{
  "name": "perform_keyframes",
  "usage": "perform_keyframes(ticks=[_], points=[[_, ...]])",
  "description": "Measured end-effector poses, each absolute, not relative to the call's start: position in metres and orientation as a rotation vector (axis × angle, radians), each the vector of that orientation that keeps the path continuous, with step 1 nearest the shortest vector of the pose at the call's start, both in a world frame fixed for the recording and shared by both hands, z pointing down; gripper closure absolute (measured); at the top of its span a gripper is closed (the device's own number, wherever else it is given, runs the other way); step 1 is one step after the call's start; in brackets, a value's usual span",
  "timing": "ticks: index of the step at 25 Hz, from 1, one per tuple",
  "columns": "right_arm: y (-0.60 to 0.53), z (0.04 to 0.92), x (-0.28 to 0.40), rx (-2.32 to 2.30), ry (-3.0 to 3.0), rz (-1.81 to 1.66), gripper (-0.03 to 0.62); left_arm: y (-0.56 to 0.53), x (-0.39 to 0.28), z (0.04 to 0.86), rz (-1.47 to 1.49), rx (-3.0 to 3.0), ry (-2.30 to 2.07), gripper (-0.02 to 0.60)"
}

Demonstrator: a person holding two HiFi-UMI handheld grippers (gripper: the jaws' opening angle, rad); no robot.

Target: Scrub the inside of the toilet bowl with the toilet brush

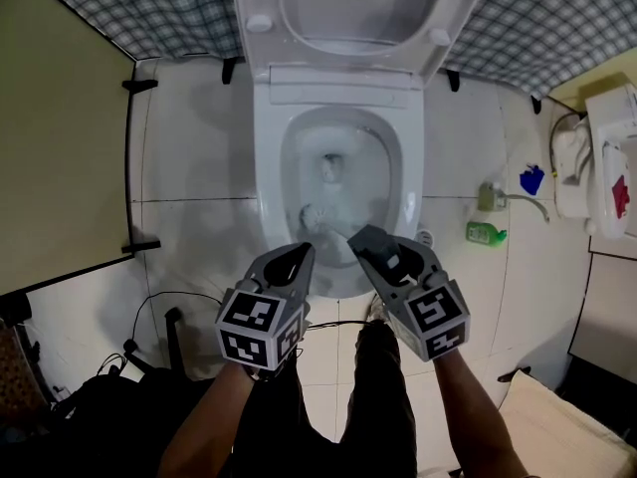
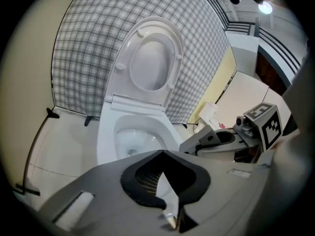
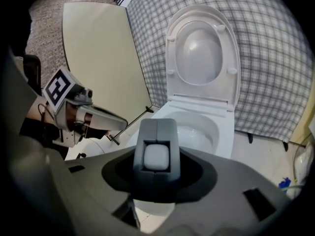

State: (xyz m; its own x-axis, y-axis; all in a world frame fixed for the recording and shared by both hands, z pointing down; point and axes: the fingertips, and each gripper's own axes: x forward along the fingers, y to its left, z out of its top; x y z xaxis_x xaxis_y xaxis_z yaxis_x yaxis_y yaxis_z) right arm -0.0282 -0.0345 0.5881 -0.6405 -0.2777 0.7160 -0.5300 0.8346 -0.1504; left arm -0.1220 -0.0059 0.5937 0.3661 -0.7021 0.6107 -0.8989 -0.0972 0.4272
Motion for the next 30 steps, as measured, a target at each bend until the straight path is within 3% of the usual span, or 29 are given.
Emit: perform_keyframes(ticks=[9, 22, 30], points=[[-0.02, 0.603, 0.011, 0.551, -2.168, 0.377, 0.401, 0.003, -0.119, 0.598, 0.334, 1.849, -1.386, 0.571], [-0.077, 0.667, -0.015, 0.548, -2.059, 0.32, 0.399, 0.002, -0.122, 0.603, 0.335, 1.844, -1.385, 0.571], [-0.068, 0.655, 0.019, 0.345, -1.96, 0.18, 0.401, 0.003, -0.121, 0.607, 0.338, 1.847, -1.372, 0.571]])
